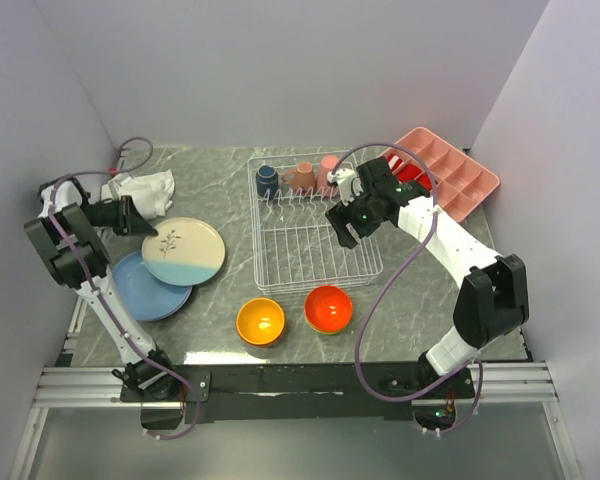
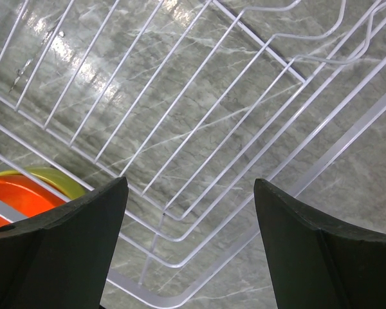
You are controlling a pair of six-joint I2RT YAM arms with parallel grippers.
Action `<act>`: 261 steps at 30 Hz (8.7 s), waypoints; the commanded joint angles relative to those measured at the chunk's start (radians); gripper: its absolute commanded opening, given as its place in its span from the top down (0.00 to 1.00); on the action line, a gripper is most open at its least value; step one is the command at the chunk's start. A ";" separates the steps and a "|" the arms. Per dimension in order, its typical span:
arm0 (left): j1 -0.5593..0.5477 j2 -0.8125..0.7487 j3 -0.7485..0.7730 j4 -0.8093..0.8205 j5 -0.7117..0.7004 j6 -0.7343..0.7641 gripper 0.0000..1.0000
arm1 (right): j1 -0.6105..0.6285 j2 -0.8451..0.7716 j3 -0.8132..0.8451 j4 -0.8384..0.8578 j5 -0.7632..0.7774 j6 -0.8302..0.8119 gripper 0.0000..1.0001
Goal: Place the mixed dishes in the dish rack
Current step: Pick up the plate at the center of the board, then insert the plate into the dish rack, then pick up the plate at the center of the board.
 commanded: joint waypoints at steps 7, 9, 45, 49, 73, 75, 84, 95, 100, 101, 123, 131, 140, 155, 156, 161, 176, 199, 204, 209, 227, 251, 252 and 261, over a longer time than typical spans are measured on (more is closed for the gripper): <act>-0.115 -0.278 0.142 0.095 0.008 -0.313 0.99 | -0.006 -0.032 0.021 0.025 0.004 0.001 0.13; -0.122 -0.311 0.170 0.137 -0.007 -0.404 0.99 | -0.005 -0.031 0.022 0.029 0.001 0.004 0.13; -0.188 -0.530 0.207 0.181 0.522 -0.617 0.99 | -0.003 0.348 0.576 0.246 -1.094 0.278 0.00; -0.194 -0.606 0.121 0.471 0.591 -0.919 0.99 | -0.001 0.437 0.610 0.500 -1.156 0.585 0.00; -0.253 -0.777 -0.312 1.462 0.579 -1.720 0.99 | 0.150 0.518 0.493 1.422 -1.206 1.319 0.57; -0.252 -0.766 -0.318 1.456 0.579 -1.716 0.99 | 0.150 0.514 0.495 1.399 -1.190 1.294 0.92; -0.246 -0.730 -0.338 1.280 0.475 -1.494 0.53 | 0.115 0.443 0.636 0.787 -1.070 0.864 1.00; -0.273 -0.642 -0.234 0.970 -0.183 -0.998 0.33 | 0.000 0.163 0.650 0.038 -0.187 0.238 1.00; -0.287 -0.644 -0.284 1.039 -0.306 -1.021 0.33 | -0.029 0.153 0.795 -0.148 -0.019 0.250 1.00; -0.293 -0.645 -0.284 1.033 -0.312 -1.000 0.32 | -0.032 0.164 0.820 -0.168 -0.004 0.259 1.00; -0.315 -0.676 -0.303 1.017 -0.355 -0.874 0.32 | -0.090 0.359 0.886 -0.178 0.371 0.329 1.00; -0.315 -0.641 -0.286 0.990 -0.357 -0.840 0.32 | -0.086 0.397 0.892 -0.175 0.364 0.332 1.00; -0.315 -0.630 -0.275 0.974 -0.346 -0.831 0.32 | -0.078 0.426 0.798 -0.181 0.425 0.394 1.00; -0.332 -0.634 -0.289 0.985 -0.337 -0.841 0.32 | -0.047 0.409 0.776 -0.183 0.516 0.477 1.00; -0.332 -0.636 -0.289 0.984 -0.338 -0.840 0.32 | -0.047 0.414 0.768 -0.186 0.509 0.478 1.00; -0.338 -0.639 -0.294 0.962 -0.340 -0.820 0.31 | -0.077 0.448 0.739 -0.181 0.467 0.477 1.00; -0.165 -0.542 -0.170 0.394 -0.503 -0.549 0.14 | -0.054 0.301 0.759 -0.192 0.449 0.366 0.00; 0.053 -0.542 -0.470 0.318 -0.734 -0.269 0.38 | -0.005 0.202 0.742 -0.175 0.391 0.319 0.00; 0.053 -0.568 -0.511 0.397 -0.792 -0.303 0.42 | 0.000 0.196 0.729 -0.170 0.389 0.325 0.00; 0.053 -0.539 -0.498 0.410 -0.852 -0.318 0.49 | 0.006 0.182 0.700 -0.161 0.394 0.328 0.00; 0.052 -0.449 -0.416 0.316 -0.828 -0.329 0.77 | 0.029 0.165 0.686 -0.140 0.421 0.319 0.00; -0.052 -0.522 -0.011 -0.032 -0.447 -0.298 0.99 | 0.002 0.161 0.728 -0.144 -0.196 0.378 0.00; -0.053 -0.522 -0.005 -0.032 -0.423 -0.297 0.99 | -0.001 0.170 0.734 -0.140 -0.287 0.383 0.00; -0.170 -0.464 0.107 0.003 -0.190 -0.369 0.99 | 0.041 0.288 0.794 -0.066 -0.581 0.523 0.00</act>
